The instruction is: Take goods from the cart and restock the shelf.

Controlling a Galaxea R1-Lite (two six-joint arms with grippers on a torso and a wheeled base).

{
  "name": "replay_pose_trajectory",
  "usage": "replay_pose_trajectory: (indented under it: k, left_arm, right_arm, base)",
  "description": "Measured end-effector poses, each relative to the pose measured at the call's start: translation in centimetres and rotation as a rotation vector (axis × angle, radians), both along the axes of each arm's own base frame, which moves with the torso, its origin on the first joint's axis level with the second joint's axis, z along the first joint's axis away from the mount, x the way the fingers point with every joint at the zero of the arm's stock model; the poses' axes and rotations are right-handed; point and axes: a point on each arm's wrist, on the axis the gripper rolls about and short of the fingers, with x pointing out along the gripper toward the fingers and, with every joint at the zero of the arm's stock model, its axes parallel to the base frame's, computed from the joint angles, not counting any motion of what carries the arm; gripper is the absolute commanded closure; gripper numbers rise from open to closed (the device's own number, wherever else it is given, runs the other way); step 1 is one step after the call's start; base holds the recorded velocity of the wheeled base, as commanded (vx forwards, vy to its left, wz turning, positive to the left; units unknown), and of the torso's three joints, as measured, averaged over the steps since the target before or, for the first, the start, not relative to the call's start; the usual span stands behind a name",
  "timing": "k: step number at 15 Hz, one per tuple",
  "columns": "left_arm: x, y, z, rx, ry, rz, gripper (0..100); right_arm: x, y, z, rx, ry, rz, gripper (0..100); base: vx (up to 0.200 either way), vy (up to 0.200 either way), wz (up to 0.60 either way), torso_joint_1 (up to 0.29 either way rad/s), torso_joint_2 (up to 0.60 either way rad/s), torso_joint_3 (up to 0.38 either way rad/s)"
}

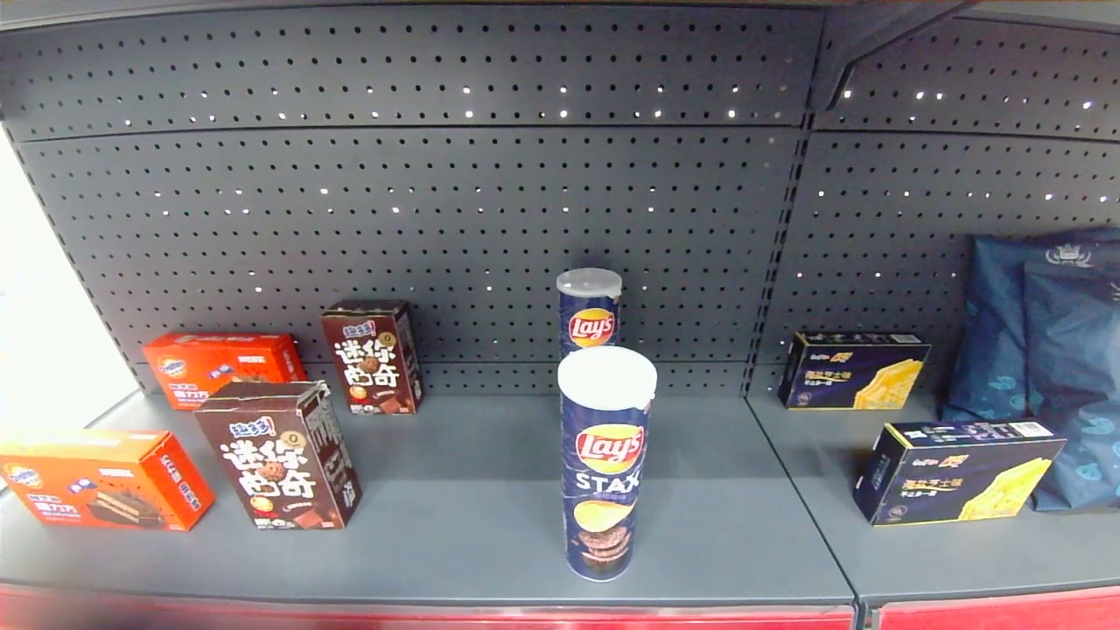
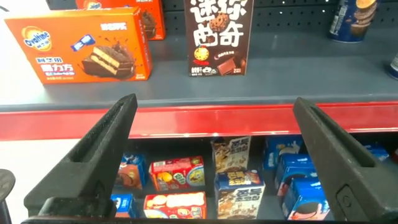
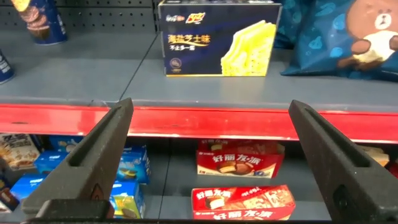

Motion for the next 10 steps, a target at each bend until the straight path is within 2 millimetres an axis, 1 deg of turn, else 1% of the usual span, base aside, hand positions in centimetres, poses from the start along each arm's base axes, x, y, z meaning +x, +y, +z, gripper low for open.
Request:
replay_pose_trajectory:
  k: [4,5,10]
  left_arm:
    - [0.0,0.0,0.0,0.0,0.0,0.001,0]
    - [0.0,0.0,0.0,0.0,0.0,0.001,0]
    - [-0.01,0.0,0.06,0.0,-0.003,0.0,0]
  right_arm:
    - [0.0,0.0,0.0,0.0,0.0,0.0,0]
    - [0.0,0.0,0.0,0.0,0.0,0.0,0]
    - [0.0,0.0,0.0,0.0,0.0,0.001,0]
  base:
    - [0.0,0.0,0.0,0.0,0.0,0.0]
    - [0.0,0.2,0.0,0.007,0.0,0.007]
    - [0.0,0.0,0.0,0.0,0.0,0.0]
